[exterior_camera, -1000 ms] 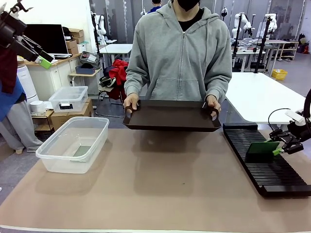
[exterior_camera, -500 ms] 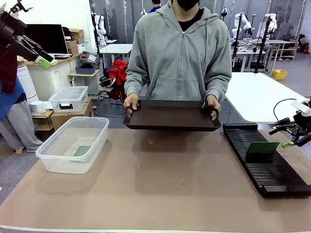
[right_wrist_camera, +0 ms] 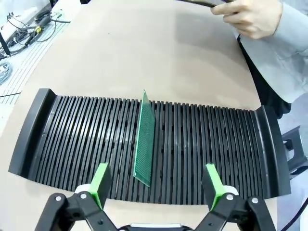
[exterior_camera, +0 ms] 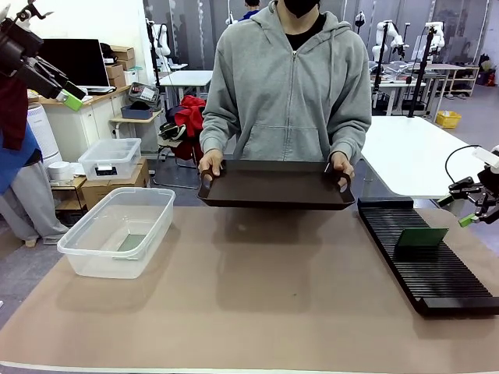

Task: Sort PCBs into racks and boxes based on the side picked up.
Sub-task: If the short side of the Blank PCB is picked up, insert it into the PCB Rack ; if the long side is picked up, place it in the Organizing box.

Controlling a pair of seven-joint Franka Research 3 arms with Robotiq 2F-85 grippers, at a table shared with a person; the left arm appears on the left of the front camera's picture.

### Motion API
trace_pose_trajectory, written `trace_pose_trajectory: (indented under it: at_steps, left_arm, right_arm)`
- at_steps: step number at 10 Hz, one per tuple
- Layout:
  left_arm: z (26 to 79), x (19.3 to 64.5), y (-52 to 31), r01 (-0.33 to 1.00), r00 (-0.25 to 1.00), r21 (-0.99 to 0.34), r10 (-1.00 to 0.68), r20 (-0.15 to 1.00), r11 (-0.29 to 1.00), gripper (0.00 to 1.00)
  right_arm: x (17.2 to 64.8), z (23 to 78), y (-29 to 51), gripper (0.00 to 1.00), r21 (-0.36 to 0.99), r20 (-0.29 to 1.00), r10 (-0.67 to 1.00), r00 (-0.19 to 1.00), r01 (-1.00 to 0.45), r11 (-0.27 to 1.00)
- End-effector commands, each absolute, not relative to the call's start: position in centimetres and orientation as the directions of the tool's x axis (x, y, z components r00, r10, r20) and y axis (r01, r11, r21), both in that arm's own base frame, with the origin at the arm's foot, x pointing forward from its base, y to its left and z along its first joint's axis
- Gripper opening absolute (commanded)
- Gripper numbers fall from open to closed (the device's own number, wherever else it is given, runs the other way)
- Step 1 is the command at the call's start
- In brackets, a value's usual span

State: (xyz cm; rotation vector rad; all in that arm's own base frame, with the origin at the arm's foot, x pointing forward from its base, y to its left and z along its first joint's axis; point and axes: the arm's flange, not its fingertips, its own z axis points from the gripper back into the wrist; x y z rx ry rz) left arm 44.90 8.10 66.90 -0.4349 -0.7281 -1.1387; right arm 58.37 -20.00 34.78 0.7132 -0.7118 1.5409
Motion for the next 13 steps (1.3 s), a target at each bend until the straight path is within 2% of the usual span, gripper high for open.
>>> trace_pose_trajectory:
  at_steps: [1,7,8,11,13]
  left_arm:
    - [66.9,44.9,8.1,0.926,0.232,0.047,-0.662,0.713,0.375,1.00]
    - [66.9,44.9,8.1,0.926,0.232,0.047,-0.662,0.713,0.375,1.00]
    - [66.9,44.9,8.1,0.926,0.232,0.047,-0.662,0.713,0.375,1.00]
    - [66.9,44.9,8.1,0.926,0.232,0.047,-0.662,0.713,0.375,1.00]
    - [66.9,44.9,8.1,0.926,0.232,0.047,-0.662,0.713,0.375,1.00]
  right_arm:
    - [58.7,33.8,-20.1,1.00,-0.036,0.785,0.614,-0.080,-0.996,-0.085]
    - [58.4,33.7,-20.1,1.00,-0.024,0.787,0.613,-0.068,-0.997,-0.079]
    - [58.0,35.8,-19.1,1.00,-0.039,0.804,0.591,-0.066,-0.998,-0.058]
    - [56.6,43.7,-14.2,1.00,-0.033,0.736,0.676,0.039,-0.995,0.093]
    - [55.3,48.9,-11.3,1.00,0.016,0.751,0.654,0.090,-0.993,0.119]
